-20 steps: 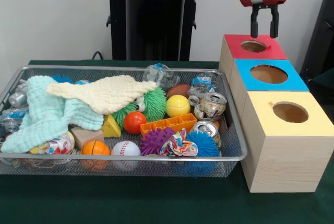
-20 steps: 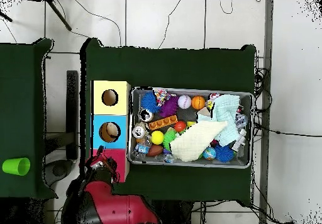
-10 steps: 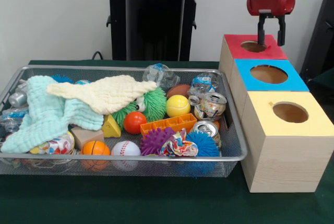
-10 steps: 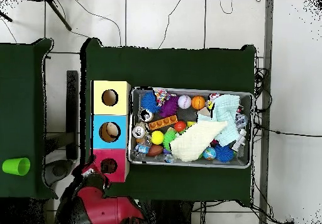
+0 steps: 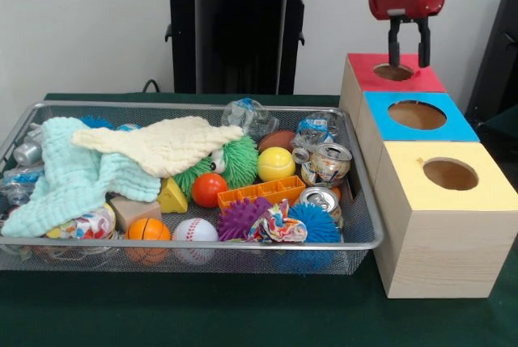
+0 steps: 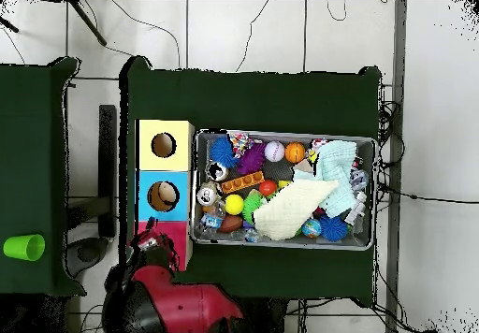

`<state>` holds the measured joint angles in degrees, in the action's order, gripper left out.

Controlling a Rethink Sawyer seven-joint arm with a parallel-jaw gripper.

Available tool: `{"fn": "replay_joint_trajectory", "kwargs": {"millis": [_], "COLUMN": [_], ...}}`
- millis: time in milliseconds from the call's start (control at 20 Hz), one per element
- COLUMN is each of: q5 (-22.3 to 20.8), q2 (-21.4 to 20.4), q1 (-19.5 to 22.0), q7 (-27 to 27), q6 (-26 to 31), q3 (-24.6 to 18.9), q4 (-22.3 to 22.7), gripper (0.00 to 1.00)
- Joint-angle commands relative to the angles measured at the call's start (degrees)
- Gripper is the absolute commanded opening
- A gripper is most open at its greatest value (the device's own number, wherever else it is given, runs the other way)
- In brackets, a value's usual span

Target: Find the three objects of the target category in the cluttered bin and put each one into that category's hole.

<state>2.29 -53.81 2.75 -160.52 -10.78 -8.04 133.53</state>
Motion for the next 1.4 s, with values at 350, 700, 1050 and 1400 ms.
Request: {"fn": "replay_joint_trajectory", "kwargs": {"millis": [350, 700, 1050, 1400], "q5": [-0.51, -6.09, -12.04, -18.71], "q2": [-7.41, 4.58, 12.86, 17.95], "q1": [16.67, 19.73, 22.1, 26.95], "q7": [1.45, 5.17, 6.28, 6.34], "q6": [17.4, 13.16, 10.63, 9.77], "q3": [-13.02, -11.12, -10.18, -11.41], "q4": [-2.93, -9.63, -15.6, -19.8], "gripper": [1.0, 1.0, 1.0, 1.0]}}
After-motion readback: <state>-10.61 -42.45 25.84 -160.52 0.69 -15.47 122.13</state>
